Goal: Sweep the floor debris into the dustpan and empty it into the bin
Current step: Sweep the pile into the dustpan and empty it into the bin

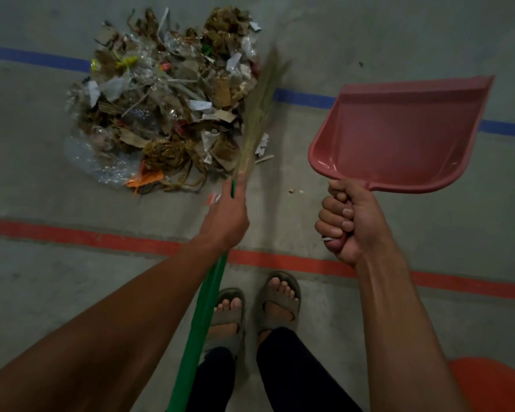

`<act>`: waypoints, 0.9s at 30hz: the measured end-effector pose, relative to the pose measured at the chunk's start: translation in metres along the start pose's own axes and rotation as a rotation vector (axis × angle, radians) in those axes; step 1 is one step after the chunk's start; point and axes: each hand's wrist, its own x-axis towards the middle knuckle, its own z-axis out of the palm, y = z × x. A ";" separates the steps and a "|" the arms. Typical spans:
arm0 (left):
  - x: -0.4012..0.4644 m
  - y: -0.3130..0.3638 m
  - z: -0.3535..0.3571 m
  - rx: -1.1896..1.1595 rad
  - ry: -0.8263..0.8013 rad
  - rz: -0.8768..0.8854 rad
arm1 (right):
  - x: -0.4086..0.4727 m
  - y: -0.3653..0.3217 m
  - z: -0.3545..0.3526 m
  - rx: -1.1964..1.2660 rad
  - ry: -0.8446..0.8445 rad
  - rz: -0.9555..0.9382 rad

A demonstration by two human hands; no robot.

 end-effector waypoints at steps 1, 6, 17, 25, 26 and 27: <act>-0.002 0.004 0.000 -0.016 0.007 0.043 | 0.000 -0.001 -0.002 -0.005 0.010 0.002; 0.006 0.021 -0.005 0.017 -0.074 0.251 | 0.001 -0.005 -0.010 0.043 0.026 -0.011; -0.011 -0.031 0.033 0.227 -0.384 0.081 | 0.000 -0.006 -0.012 0.037 0.023 0.005; -0.025 -0.040 0.012 0.050 -0.075 -0.042 | -0.003 -0.007 -0.016 0.086 0.000 -0.006; -0.024 -0.038 0.010 0.051 -0.070 -0.043 | -0.004 -0.007 -0.016 0.089 0.000 -0.008; -0.023 -0.034 0.009 0.043 -0.064 -0.042 | -0.005 -0.007 -0.017 0.092 -0.002 -0.010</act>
